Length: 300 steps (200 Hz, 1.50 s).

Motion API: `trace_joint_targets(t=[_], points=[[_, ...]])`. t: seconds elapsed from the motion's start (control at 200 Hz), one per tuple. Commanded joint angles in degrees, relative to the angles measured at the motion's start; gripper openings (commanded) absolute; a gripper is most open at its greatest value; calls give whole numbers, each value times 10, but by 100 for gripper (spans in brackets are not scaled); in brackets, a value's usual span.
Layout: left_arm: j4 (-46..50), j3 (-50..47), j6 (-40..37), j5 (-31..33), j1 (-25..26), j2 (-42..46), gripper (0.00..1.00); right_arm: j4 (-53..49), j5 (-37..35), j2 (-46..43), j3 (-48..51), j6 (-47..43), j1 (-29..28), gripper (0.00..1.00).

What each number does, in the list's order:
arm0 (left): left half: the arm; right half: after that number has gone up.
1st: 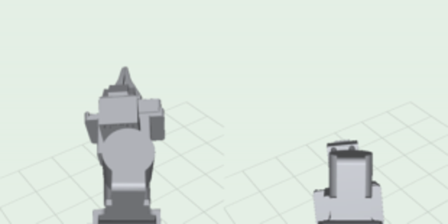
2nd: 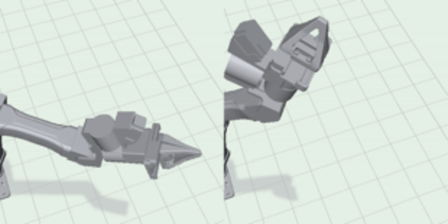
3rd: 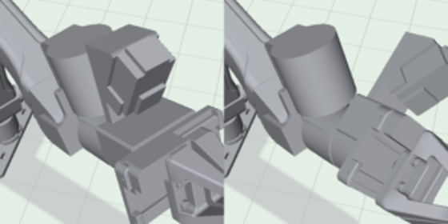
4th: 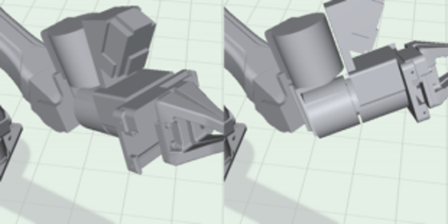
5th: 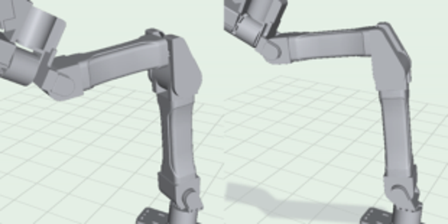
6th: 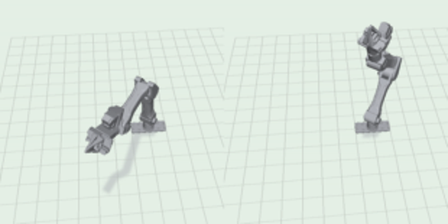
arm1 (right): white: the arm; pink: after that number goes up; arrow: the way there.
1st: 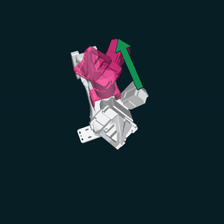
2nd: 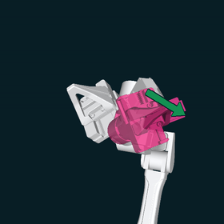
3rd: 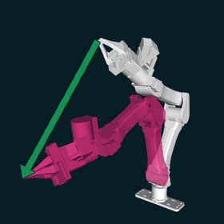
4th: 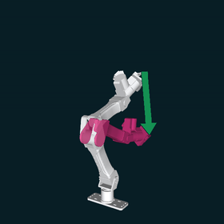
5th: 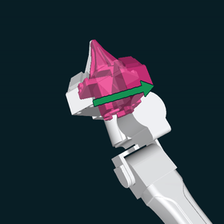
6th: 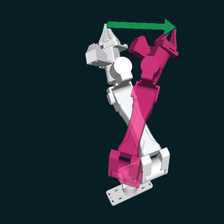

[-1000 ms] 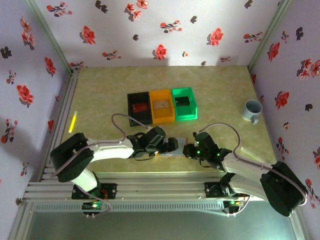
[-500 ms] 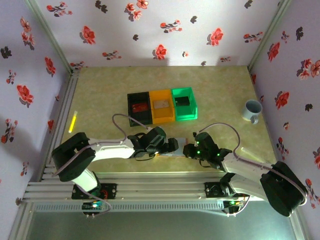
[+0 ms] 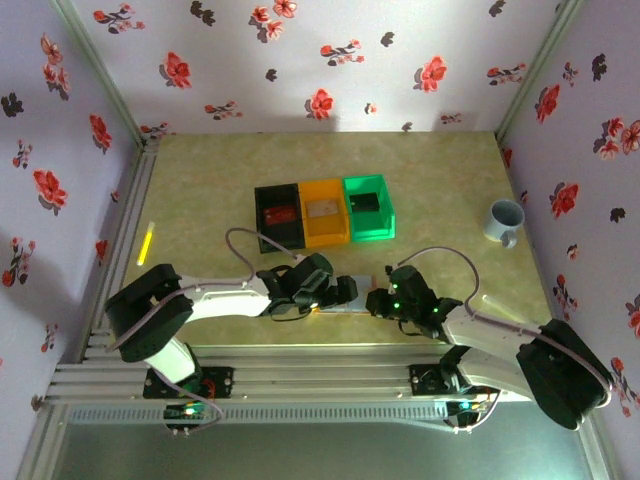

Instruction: Take the credit cards out of the card holder

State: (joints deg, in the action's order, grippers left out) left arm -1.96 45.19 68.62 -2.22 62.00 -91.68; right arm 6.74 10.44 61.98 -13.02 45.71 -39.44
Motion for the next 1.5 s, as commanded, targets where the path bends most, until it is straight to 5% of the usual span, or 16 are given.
trace_joint_targets(t=[0.0, 1.495], points=[[-7, 16, 6, -5, 4, -6, 100, 11, -10, 4, 9, 10, -6, 10], [60, 56, -21, 24, 5, -8, 100, -1, -13, 2, 5, 6, -8, 9]])
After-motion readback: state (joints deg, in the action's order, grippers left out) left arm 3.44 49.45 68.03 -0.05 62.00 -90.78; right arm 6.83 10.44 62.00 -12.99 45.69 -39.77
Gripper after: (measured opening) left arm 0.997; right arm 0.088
